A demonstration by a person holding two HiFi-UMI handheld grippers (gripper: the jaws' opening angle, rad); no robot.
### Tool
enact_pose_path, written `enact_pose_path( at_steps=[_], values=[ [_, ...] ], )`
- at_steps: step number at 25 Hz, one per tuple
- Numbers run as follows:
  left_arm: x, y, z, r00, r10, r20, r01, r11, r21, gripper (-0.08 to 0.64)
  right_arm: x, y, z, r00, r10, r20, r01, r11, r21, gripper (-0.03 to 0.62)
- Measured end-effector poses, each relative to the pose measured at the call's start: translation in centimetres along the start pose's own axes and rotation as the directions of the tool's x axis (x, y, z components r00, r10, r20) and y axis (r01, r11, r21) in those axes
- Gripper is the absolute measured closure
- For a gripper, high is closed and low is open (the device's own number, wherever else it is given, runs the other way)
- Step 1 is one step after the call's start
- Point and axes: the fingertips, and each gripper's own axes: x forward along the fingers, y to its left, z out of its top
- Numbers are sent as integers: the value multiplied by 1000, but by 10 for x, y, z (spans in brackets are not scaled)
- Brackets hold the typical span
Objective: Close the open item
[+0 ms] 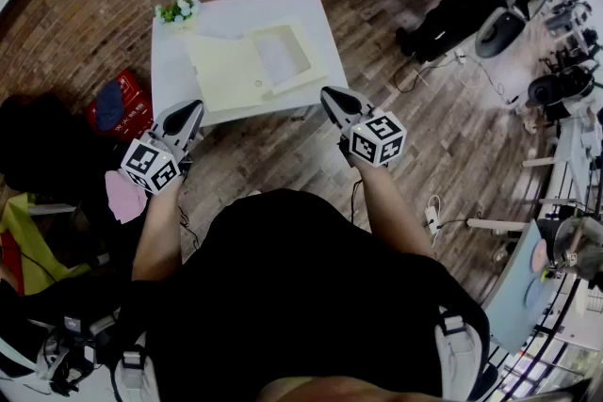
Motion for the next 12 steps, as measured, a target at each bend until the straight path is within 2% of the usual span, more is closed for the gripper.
enact_pose_path(
  at_steps=[12],
  values=[
    [-12, 21, -6, 999, -21, -30, 20, 999, -27, 551, 13, 9, 9, 1000, -31, 8, 30, 999, 11, 572]
  ],
)
